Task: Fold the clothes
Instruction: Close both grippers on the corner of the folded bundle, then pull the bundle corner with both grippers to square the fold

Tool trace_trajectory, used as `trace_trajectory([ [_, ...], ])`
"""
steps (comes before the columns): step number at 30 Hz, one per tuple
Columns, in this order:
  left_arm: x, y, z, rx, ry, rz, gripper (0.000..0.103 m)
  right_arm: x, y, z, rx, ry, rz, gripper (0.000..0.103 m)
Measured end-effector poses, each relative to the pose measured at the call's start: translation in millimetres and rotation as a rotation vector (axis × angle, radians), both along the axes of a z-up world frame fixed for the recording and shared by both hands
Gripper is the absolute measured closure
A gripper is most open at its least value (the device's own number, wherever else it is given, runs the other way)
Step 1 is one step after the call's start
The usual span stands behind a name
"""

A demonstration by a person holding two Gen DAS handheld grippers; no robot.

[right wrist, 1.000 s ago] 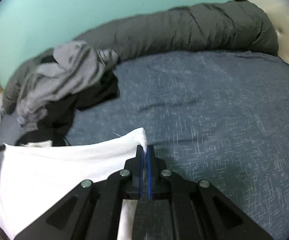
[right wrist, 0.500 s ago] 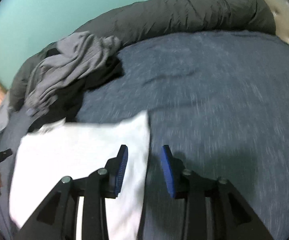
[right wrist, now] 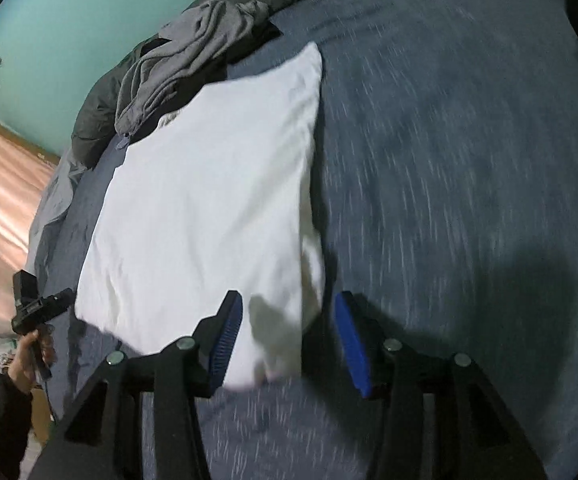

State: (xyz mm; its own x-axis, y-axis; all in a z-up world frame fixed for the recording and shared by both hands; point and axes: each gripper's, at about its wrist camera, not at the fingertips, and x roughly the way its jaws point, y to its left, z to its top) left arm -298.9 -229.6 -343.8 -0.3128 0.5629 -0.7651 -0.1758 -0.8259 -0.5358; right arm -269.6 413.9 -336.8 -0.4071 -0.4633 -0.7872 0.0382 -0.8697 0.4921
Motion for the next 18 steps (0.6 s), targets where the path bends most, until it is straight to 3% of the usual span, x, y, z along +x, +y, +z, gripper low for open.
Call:
trace_trajectory([
  [8, 24, 8, -3, 0.048, 0.007, -0.007, 0.049, 14, -5, -11, -0.031, 0.000, -0.017, 0.056],
  [11, 24, 15, -7, 0.058, 0.001, -0.029, 0.050, 15, -6, -13, -0.031, -0.001, -0.010, 0.080],
  [16, 26, 28, -10, 0.024, 0.007, -0.082, 0.093, 17, -10, -11, -0.024, 0.008, 0.015, 0.094],
  [18, 25, 27, -9, 0.029, 0.008, -0.082, 0.097, 19, -9, -8, -0.020, 0.013, 0.015, 0.095],
])
